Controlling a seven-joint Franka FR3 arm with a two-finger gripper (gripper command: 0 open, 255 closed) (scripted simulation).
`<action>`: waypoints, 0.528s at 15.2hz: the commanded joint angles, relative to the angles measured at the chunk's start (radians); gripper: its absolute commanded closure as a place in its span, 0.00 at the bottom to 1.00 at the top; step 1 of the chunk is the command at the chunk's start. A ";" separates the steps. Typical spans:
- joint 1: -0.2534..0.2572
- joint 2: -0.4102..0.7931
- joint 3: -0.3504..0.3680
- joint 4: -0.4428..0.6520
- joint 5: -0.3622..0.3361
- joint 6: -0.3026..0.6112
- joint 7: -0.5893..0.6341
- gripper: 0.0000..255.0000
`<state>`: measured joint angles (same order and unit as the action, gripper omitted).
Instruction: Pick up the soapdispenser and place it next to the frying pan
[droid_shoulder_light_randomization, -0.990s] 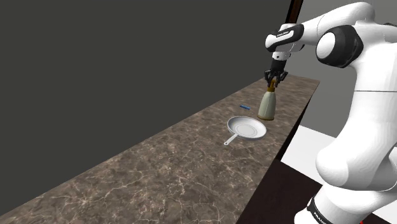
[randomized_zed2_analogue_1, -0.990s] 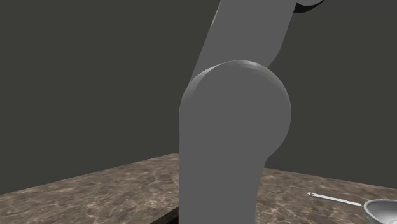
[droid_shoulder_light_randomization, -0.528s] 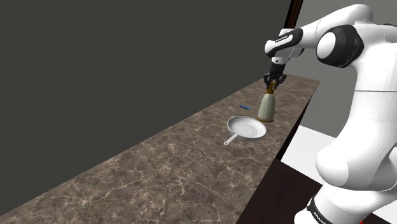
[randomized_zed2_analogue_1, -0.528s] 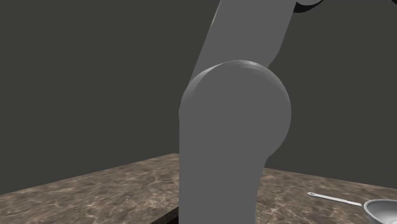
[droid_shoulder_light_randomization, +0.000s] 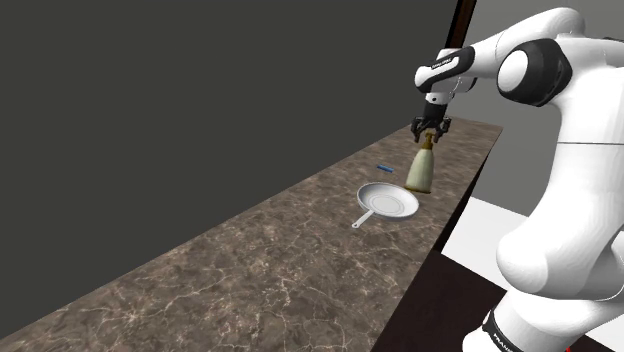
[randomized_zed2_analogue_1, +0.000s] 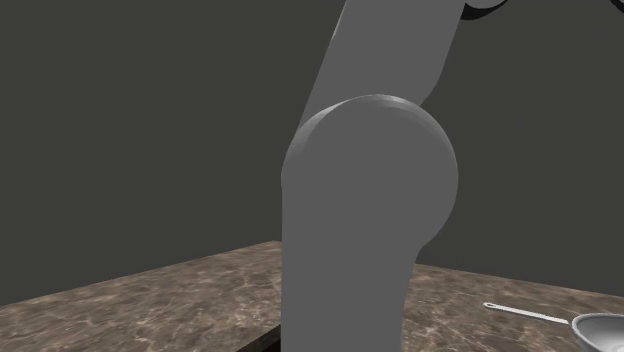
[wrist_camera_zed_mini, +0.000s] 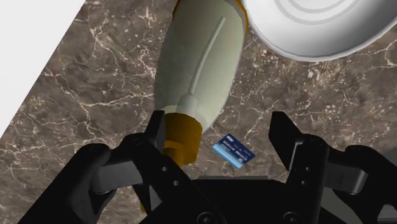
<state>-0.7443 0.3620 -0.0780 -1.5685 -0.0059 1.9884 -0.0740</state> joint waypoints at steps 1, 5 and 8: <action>0.001 0.000 0.001 -0.007 0.000 -0.013 0.001 0.00; -0.001 0.007 0.000 0.035 0.001 -0.048 -0.002 0.00; 0.000 -0.009 0.000 0.106 0.000 -0.135 -0.001 0.00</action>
<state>-0.7448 0.3584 -0.0781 -1.4901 -0.0056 1.8877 -0.0755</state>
